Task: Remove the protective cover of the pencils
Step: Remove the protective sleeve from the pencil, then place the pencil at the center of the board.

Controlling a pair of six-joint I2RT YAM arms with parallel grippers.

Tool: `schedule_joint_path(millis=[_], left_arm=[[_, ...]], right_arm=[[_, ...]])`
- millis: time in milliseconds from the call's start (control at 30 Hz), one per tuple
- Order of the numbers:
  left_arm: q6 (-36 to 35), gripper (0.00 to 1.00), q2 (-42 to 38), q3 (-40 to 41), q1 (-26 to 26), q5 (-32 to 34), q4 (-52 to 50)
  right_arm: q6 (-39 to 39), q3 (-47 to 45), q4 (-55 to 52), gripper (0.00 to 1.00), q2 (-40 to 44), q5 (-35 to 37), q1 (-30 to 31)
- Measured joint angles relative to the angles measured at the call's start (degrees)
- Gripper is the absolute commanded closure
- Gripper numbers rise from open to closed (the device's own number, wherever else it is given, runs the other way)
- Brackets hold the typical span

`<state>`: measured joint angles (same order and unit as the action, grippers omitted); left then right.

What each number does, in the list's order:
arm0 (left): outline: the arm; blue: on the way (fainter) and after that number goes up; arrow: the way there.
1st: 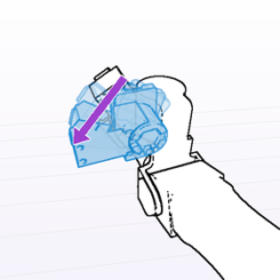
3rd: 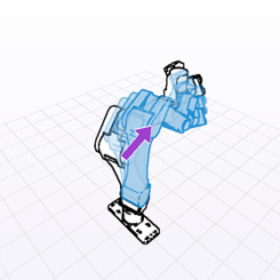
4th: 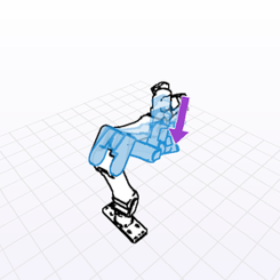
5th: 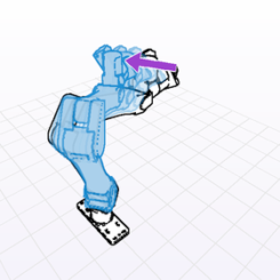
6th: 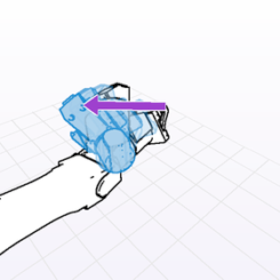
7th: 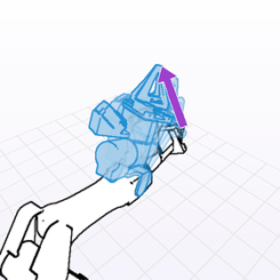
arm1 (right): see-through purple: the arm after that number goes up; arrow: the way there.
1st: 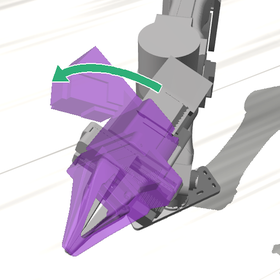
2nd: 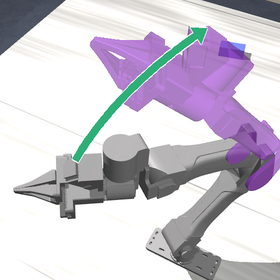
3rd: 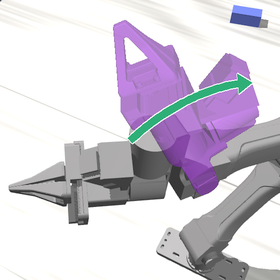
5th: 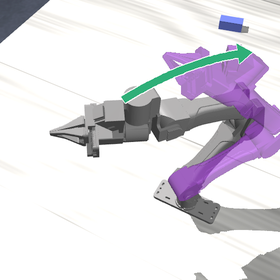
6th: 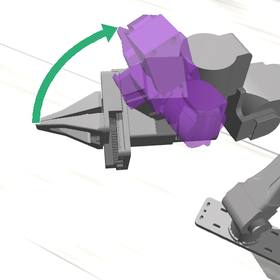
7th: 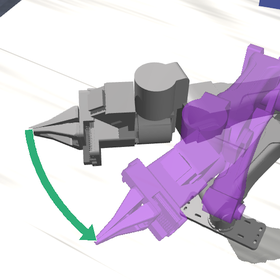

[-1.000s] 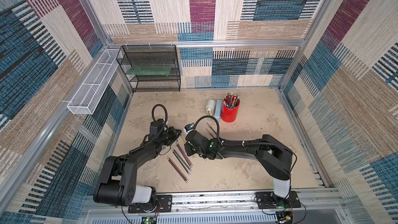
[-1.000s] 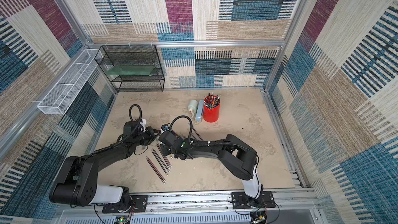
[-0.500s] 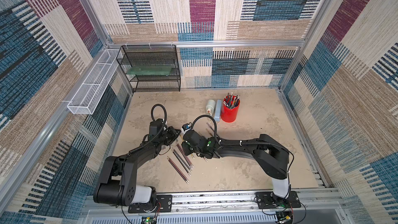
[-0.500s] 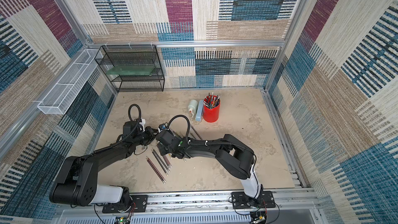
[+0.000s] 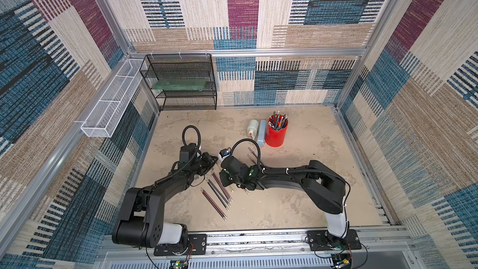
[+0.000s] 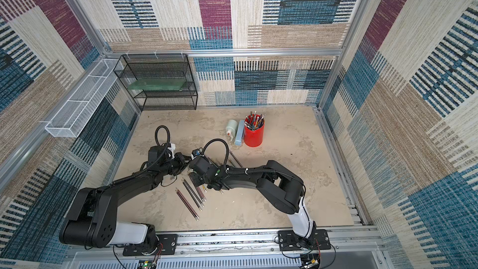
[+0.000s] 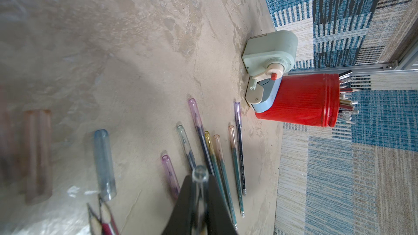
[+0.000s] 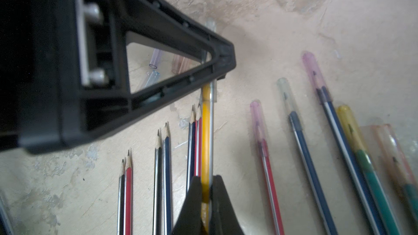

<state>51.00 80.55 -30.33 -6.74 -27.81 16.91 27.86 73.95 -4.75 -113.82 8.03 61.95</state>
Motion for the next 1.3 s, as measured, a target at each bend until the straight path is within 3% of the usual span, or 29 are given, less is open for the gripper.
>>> schedule_joint_path(millis=[733, 867, 1300], left_arm=[[0.02, 1.00, 0.11, 0.00, 0.76, -4.68, -4.11], [0.26, 1.00, 0.94, -0.24, 1.53, 1.03, -2.58], [4.74, 1.00, 0.33, -2.78, 1.29, 8.26, -4.83]], right_arm=[[1.49, -8.28, 6.25, 1.00, 4.02, 1.81, 2.36], [1.86, -10.82, 4.46, 1.00, 5.70, 0.90, 3.82], [2.95, -15.34, 5.29, 1.00, 10.05, 1.62, 3.37]])
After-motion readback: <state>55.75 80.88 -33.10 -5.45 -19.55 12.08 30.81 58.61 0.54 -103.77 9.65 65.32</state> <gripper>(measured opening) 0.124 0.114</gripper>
